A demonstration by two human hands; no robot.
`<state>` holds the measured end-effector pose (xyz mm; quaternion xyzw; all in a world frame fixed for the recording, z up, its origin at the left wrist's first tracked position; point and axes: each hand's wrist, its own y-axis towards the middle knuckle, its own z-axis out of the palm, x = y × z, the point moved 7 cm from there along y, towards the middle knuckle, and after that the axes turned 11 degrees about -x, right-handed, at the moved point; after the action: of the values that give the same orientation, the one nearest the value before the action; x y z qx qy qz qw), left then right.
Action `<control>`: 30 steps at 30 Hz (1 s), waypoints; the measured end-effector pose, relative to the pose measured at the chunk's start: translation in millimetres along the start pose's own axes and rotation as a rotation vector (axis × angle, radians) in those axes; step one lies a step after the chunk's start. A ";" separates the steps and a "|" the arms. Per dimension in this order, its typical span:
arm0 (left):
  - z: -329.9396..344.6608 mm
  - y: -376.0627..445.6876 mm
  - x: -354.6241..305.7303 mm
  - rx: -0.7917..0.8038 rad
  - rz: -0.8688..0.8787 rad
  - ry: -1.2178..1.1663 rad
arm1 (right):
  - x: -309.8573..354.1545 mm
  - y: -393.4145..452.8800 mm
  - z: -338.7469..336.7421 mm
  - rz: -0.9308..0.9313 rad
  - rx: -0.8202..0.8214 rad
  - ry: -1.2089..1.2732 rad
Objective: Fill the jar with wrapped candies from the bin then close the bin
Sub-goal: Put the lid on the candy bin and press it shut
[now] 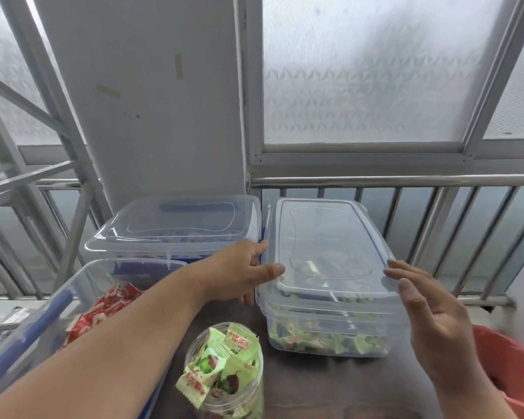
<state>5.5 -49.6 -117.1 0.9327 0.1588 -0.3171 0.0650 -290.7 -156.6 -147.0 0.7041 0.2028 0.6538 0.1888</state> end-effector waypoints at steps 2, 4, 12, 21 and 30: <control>-0.2 1.1 0.5 0.014 -0.003 -0.039 | -2.9 1.6 2.0 0.004 -0.024 -0.055; -0.9 1.1 1.2 0.027 0.002 -0.104 | -6.0 2.2 4.0 0.026 -0.032 -0.093; 13.6 11.2 14.7 0.011 0.061 -0.368 | -1.5 12.2 0.4 0.168 -0.017 -0.229; -4.4 11.9 18.3 -0.050 0.022 -0.489 | 40.2 15.0 -3.3 0.120 -0.025 -0.374; -5.1 6.3 13.5 -0.101 0.022 -0.353 | 28.0 -0.5 -10.9 0.167 -0.041 -0.443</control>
<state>20.7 -50.9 -121.2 0.8598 0.1503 -0.4669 0.1424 -299.9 -141.2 -122.8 0.8407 0.0840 0.5008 0.1880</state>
